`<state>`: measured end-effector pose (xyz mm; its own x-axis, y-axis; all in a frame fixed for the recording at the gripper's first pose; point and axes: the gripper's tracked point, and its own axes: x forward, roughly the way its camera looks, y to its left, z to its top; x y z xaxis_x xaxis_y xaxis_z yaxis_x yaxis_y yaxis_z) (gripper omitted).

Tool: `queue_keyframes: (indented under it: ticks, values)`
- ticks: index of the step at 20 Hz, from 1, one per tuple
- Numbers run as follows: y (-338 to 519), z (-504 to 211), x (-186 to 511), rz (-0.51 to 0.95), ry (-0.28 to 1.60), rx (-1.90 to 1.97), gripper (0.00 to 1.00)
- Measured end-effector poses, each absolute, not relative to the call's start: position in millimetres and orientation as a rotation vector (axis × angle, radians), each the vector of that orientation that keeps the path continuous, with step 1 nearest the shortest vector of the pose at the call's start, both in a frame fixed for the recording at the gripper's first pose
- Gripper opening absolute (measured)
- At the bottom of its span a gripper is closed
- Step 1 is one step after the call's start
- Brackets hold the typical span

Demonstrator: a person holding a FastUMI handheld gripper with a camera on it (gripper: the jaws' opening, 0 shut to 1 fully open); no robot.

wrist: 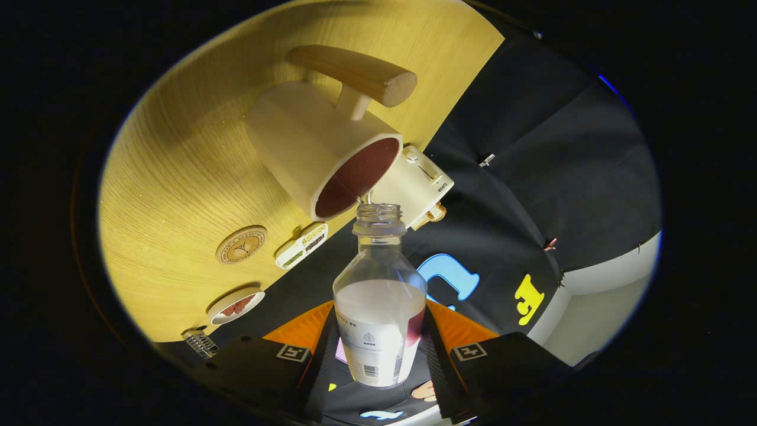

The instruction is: Take the bottle from table, then pour the juice into the cup, finally place the bottle on the coaster

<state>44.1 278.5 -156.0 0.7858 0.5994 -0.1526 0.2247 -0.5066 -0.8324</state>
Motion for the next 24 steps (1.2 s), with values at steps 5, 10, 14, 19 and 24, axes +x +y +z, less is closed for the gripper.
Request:
queue_keyframes:
  ticks: [5, 10, 14, 19, 24]
  values:
    - [279.2, -157.3, 44.8, 0.547, -0.605, -2.09, 0.72]
    - [277.3, -158.9, 46.2, 0.554, -0.588, -2.082, 0.72]
    - [270.1, -167.5, 48.4, 0.57, -0.523, -2.028, 0.72]
    - [258.4, -176.2, 48.9, 0.576, -0.381, -1.884, 0.73]
    - [238.4, -195.6, 46.6, 0.587, -0.14, -1.64, 0.73]
